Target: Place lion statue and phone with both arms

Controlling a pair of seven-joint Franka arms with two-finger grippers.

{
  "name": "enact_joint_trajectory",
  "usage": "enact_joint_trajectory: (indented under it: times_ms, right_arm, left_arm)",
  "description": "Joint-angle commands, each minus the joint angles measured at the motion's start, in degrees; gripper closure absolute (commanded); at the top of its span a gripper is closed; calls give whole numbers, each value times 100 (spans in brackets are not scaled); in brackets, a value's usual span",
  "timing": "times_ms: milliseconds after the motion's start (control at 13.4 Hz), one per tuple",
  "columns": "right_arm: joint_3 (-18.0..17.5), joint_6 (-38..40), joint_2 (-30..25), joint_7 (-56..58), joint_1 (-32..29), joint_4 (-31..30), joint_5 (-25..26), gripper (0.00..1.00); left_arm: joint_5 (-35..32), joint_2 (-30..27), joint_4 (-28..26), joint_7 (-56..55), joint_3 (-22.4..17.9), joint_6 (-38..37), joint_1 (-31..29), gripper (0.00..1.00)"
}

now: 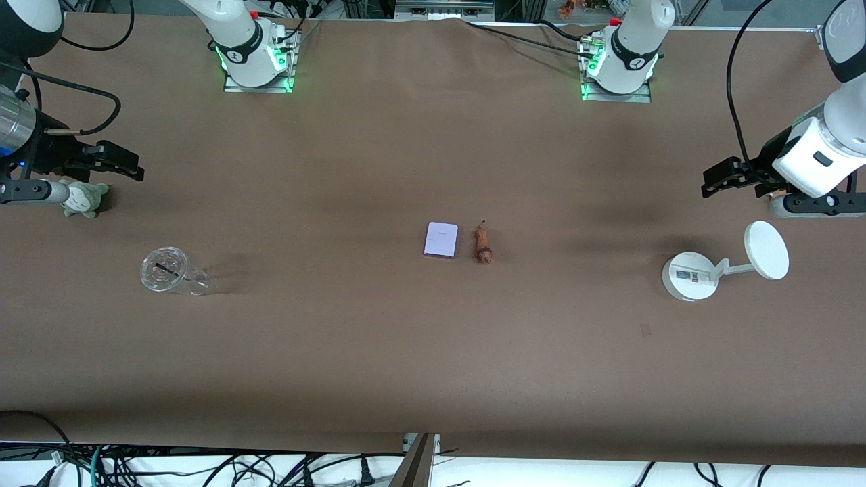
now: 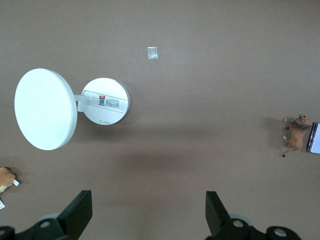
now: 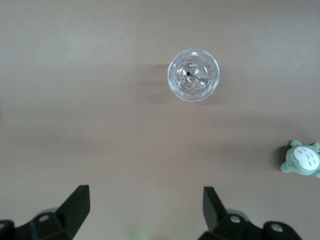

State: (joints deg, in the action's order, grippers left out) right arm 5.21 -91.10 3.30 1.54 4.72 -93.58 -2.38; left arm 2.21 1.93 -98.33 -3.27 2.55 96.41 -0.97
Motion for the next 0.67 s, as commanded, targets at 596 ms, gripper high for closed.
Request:
enact_joint_trajectory:
  times_ms: [596]
  right_arm:
    - [-2,40,39,-4,-42,129,19,0]
  left_arm:
    - [113,1423,464,-1236,1897,559,70,0]
